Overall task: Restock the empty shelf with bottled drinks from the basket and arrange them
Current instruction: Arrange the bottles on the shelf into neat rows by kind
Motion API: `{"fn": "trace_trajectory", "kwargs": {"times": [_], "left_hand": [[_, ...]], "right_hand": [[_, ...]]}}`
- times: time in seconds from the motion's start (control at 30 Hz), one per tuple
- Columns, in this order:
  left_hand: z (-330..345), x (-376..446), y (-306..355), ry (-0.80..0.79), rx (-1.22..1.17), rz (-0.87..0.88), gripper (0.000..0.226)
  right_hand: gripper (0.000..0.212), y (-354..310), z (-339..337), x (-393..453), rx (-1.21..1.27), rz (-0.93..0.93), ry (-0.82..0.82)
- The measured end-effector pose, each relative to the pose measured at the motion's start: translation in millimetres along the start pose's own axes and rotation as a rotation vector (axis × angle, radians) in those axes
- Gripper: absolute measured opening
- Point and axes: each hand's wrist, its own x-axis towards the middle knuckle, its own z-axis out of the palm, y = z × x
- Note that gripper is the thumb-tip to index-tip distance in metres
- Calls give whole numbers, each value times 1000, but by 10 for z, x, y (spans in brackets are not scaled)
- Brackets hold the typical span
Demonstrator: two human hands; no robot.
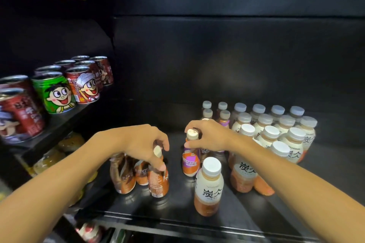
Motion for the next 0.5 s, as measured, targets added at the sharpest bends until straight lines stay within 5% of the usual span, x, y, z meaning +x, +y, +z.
{"fn": "trace_trajectory", "kwargs": {"times": [0.33, 0.5], "left_hand": [[49, 41, 117, 76, 173, 63, 35], [97, 241, 204, 117, 53, 164, 32]], "right_hand": [[21, 129, -81, -92, -96, 40, 68], [23, 210, -223, -251, -180, 120, 45]]}}
